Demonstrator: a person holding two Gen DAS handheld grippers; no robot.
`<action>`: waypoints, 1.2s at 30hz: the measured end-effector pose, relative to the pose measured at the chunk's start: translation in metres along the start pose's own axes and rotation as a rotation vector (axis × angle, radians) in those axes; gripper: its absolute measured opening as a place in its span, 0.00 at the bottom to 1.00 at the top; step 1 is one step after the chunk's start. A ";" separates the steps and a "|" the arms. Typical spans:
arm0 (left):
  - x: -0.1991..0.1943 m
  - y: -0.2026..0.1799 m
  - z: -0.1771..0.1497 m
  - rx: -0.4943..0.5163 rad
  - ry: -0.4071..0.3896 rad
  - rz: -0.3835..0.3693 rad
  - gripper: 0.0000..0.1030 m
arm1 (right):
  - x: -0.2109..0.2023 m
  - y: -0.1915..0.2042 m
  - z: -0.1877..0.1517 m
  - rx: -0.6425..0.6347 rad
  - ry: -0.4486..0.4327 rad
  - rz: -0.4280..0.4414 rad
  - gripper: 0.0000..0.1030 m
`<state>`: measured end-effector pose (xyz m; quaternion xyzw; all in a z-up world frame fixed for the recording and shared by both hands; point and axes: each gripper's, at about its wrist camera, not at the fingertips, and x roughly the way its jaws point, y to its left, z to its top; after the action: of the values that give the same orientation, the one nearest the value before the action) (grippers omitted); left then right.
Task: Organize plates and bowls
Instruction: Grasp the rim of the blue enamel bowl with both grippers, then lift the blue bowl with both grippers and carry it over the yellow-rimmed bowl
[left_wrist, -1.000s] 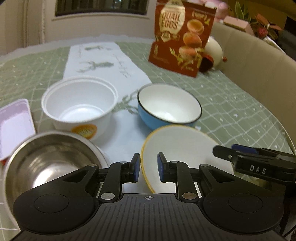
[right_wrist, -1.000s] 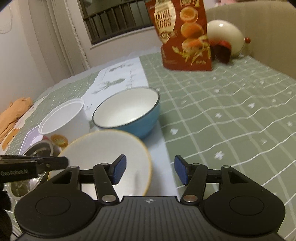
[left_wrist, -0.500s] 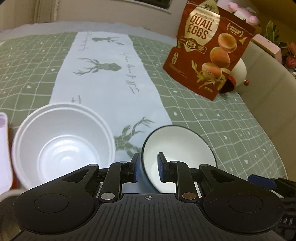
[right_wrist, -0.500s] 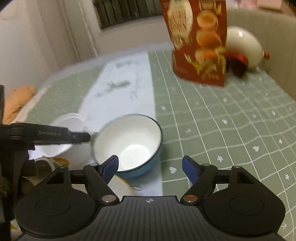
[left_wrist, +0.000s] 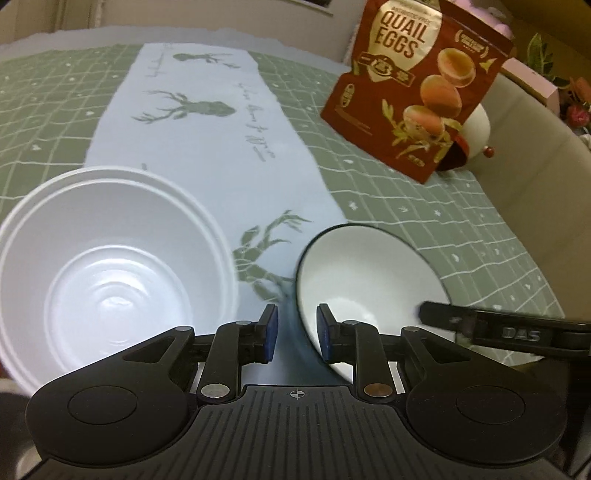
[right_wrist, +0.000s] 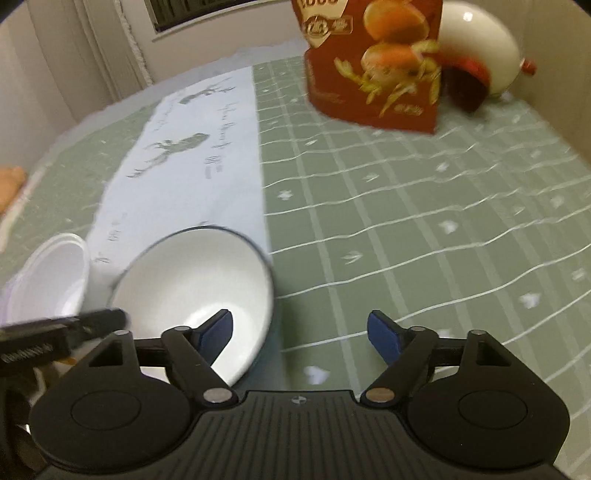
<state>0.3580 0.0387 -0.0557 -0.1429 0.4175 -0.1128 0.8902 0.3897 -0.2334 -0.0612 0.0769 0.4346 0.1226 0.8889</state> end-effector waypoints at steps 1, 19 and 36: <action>0.003 -0.003 0.001 0.006 -0.002 -0.003 0.28 | 0.005 -0.002 0.000 0.026 0.008 0.017 0.79; 0.021 -0.016 0.006 0.054 0.124 -0.087 0.31 | 0.031 -0.006 0.000 0.124 0.135 0.133 0.40; 0.040 -0.041 0.016 0.191 0.094 0.025 0.30 | 0.046 -0.019 -0.007 0.111 0.118 0.136 0.48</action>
<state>0.3915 -0.0099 -0.0600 -0.0467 0.4481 -0.1474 0.8805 0.4143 -0.2386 -0.1053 0.1480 0.4863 0.1627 0.8457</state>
